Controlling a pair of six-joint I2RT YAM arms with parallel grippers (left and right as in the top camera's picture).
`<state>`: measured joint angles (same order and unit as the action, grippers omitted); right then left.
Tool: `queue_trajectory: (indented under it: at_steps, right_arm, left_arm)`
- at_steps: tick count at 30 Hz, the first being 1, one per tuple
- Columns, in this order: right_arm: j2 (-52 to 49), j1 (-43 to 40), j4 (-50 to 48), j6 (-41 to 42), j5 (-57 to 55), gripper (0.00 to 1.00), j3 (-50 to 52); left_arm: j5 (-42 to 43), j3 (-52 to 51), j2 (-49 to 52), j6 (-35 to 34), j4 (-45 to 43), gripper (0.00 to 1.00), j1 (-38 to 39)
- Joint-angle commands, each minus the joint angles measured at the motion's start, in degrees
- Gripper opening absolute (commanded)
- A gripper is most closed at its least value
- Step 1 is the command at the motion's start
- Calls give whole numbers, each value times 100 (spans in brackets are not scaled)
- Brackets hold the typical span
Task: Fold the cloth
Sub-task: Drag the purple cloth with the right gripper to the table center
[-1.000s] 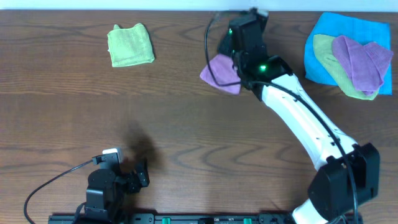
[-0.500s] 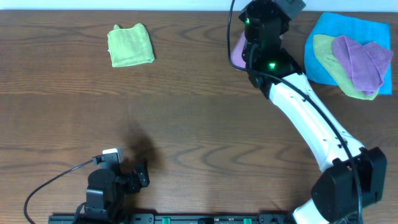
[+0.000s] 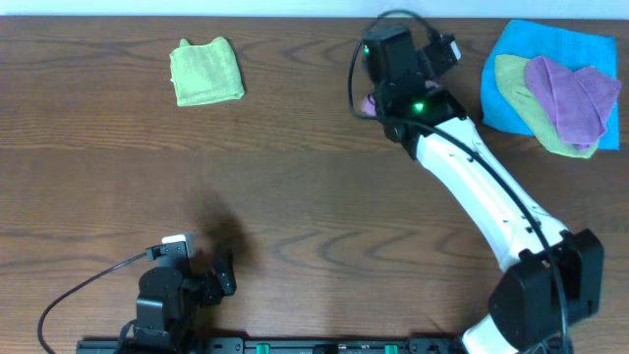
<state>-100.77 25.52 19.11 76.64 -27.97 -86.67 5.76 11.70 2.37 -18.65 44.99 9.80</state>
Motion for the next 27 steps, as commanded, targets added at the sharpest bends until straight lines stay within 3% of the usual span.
queue_trajectory:
  at_steps: [1, 6, 11, 19, 27]
  right_arm:
    - [-55, -127, -811, 389, -146, 2, -50]
    - [-142, -280, -2627, -1829, -24, 2, -52]
    - [-142, -212, -2144, -3353, 621, 2, -52]
    - [-149, 107, 39, -3602, 625, 2, 422]
    - [-146, 422, 511, -3602, 1777, 1, 1115]
  left_arm:
    - [-37, -125, -39, 0, 166, 95, -31]
    - [-37, -125, -39, 0, 164, 95, -31]
    - [-37, -125, -39, 0, 166, 95, -31]
    - [-37, -125, -39, 0, 166, 95, -31]
    - [-37, -125, -39, 0, 164, 95, -31]
